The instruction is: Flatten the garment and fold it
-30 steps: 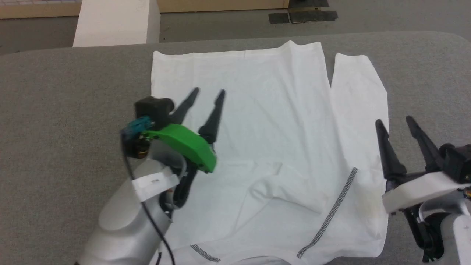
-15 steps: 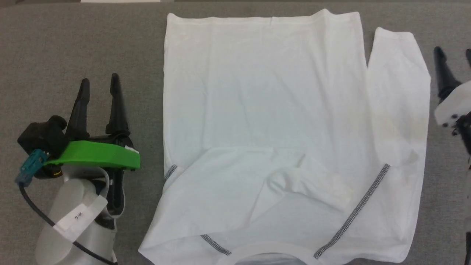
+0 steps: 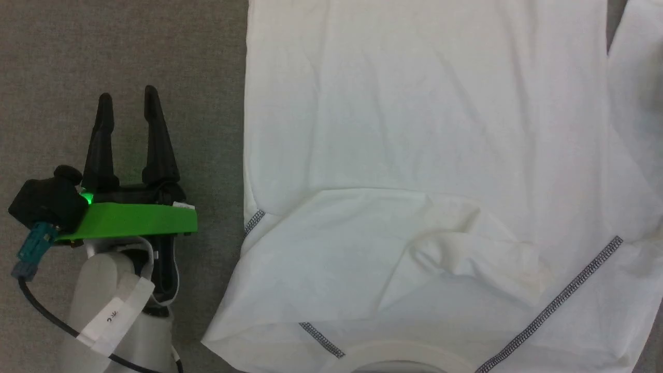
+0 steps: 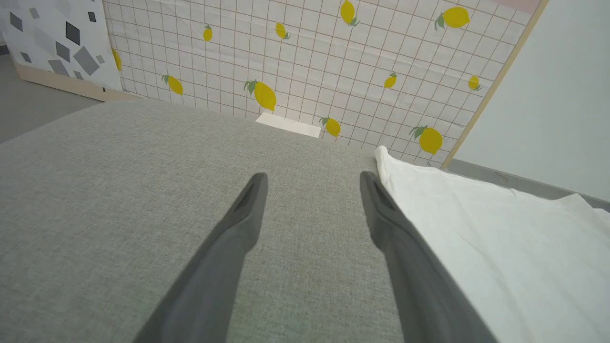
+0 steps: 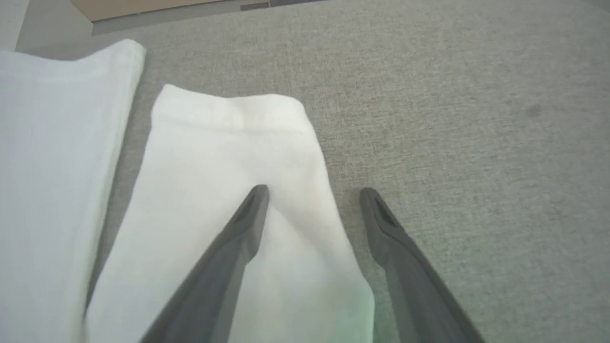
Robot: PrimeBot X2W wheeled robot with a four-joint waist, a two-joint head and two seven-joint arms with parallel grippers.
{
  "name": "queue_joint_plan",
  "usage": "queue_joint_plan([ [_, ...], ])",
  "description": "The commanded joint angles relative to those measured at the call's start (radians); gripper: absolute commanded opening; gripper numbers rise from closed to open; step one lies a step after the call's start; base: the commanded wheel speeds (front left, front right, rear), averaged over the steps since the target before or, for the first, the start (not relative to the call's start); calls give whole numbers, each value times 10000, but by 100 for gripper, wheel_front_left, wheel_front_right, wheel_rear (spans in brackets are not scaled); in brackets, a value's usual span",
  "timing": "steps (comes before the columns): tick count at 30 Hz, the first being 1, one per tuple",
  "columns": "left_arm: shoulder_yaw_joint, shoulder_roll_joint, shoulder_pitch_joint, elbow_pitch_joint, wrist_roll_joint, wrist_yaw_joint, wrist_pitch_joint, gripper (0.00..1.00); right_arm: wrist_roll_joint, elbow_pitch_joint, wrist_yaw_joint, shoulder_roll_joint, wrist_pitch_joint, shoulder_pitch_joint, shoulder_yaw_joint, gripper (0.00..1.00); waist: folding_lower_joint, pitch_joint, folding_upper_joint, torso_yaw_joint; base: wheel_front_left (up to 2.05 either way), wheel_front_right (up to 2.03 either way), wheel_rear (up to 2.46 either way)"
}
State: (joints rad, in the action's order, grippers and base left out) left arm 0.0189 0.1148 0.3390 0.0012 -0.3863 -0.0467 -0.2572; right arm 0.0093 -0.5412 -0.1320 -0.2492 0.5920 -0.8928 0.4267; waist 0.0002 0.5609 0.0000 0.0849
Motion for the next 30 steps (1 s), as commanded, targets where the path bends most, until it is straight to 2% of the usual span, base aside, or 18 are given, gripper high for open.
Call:
queue_joint_plan([
  [1,116,-88,-6,-21,165,-111,-44,100,-116,-111,13,9,240,-196,-11,100,-2,438,0,328,0,0,0],
  [2,187,-137,6,-8,220,-165,-44,100,-179,-205,13,16,531,-220,-25,87,-2,447,0,321,0,0,0],
  [3,232,-175,15,6,261,-204,-44,100,-224,-255,13,18,756,-218,-33,44,-2,441,0,314,0,0,0],
  [4,278,-221,23,29,313,-249,-45,100,-295,-261,13,-3,952,-191,-30,23,-2,411,0,303,0,0,0],
  [5,312,-255,26,51,349,-282,-45,100,-347,-228,13,-26,1040,-150,-52,8,-2,375,0,289,0,0,0],
  [6,354,-293,24,82,390,-321,-45,100,-370,-173,13,-57,1089,-85,-59,0,-2,318,0,270,0,0,0],
  [13,569,-445,-179,503,594,-503,-45,100,-298,701,13,-324,-221,766,182,0,-2,-510,0,73,0,0,0],
  [19,775,-474,-588,1019,700,-636,-45,100,-232,1989,13,-485,-975,2250,586,0,-2,-1696,0,-132,0,0,0],
  [23,873,-479,-989,1258,775,-684,-45,100,-10,3493,13,-339,-945,3379,625,0,-2,-2474,0,-308,0,0,0],
  [30,1015,-482,-1681,1431,791,-731,-45,100,481,7231,13,269,199,5299,-78,0,-2,-3486,0,-577,0,0,0],
])
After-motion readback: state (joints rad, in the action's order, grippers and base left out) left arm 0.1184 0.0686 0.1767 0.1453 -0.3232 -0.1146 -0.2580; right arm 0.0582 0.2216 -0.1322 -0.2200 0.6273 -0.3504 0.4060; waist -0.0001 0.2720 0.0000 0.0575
